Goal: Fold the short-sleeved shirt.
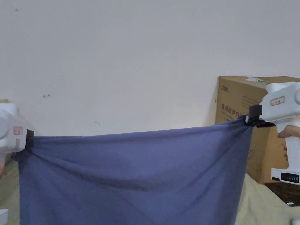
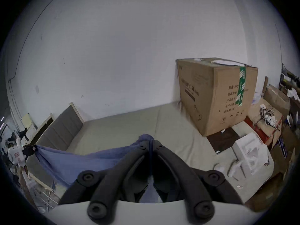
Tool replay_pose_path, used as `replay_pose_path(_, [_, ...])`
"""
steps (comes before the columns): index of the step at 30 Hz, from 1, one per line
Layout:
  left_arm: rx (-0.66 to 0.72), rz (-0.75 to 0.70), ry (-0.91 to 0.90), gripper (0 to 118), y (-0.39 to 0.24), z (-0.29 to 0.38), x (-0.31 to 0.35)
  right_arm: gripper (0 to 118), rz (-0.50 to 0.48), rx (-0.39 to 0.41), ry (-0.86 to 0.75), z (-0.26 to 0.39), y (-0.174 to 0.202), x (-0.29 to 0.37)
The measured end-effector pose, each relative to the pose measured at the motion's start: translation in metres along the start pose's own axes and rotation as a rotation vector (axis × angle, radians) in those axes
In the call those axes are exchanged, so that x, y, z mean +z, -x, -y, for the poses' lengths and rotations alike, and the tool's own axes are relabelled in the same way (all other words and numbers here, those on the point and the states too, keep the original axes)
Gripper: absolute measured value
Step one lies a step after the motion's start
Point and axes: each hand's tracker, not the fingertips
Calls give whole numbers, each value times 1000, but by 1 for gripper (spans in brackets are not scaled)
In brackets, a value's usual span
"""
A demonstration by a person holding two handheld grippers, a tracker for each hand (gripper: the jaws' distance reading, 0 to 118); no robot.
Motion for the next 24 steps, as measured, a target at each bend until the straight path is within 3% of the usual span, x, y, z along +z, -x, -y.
replay_pose_path(10, [0, -19, -61, 5, 1, -88, -39, 2, 20, -68, -107, -84, 30, -36])
replay_pose_path(24, [39, -53, -262, 5, 1, -261, -97, 2, 24, -31, -304, -245, 86, -75])
